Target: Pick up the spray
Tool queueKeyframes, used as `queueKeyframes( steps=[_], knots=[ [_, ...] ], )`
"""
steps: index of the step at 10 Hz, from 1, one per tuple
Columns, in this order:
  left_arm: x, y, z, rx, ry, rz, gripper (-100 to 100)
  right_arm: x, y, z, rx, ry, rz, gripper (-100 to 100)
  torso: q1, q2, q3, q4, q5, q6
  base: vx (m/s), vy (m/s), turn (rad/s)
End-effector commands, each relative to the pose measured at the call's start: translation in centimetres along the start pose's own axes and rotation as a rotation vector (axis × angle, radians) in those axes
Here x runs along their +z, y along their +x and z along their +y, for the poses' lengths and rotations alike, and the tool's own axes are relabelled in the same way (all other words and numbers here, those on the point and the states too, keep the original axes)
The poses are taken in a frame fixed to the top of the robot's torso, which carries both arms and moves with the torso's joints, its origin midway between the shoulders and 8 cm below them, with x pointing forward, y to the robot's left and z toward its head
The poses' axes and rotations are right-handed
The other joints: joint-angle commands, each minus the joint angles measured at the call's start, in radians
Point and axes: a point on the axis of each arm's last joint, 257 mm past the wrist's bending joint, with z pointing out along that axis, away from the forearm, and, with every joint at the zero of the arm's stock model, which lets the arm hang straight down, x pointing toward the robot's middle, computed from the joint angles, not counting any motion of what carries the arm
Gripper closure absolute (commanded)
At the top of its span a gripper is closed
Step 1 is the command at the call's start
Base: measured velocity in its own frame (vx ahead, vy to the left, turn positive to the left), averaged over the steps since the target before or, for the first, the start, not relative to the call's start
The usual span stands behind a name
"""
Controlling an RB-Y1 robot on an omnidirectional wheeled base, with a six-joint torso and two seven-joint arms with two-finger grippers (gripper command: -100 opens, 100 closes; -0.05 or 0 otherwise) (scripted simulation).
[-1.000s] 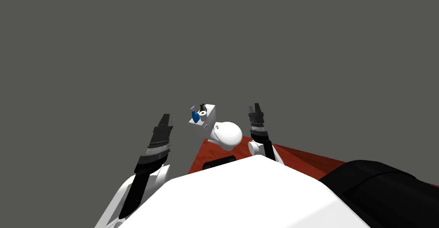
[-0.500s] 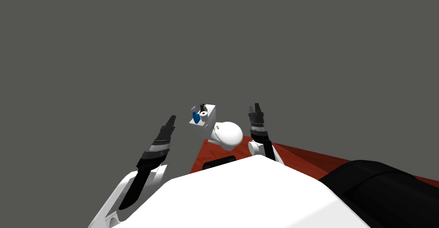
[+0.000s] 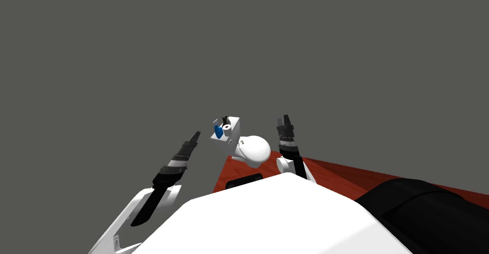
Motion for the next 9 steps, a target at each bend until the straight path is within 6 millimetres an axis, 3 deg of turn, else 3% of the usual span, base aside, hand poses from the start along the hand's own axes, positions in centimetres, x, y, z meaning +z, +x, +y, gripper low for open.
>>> queueKeyframes(
  steps=[1, 9],
  knots=[
    [-0.3, 0.6, 1.3, 0.035, -0.024, 0.042, -100, 0.0, 0.0, 0.0, 0.0, 0.0, 0.0, 0, 0.0, 0.0, 0.0, 0.0, 0.0, 0.0, 0.011, 0.028, -0.05],
    [-1.4, 3.4, 5.7, 0.204, -0.095, 0.226, -100, 0.0, 0.0, 0.0, 0.0, 0.0, 0.0, 0, -0.002, -0.001, -0.001, 0.0, -0.001, 0.0, 0.021, 0.014, -0.047]
  ],
)
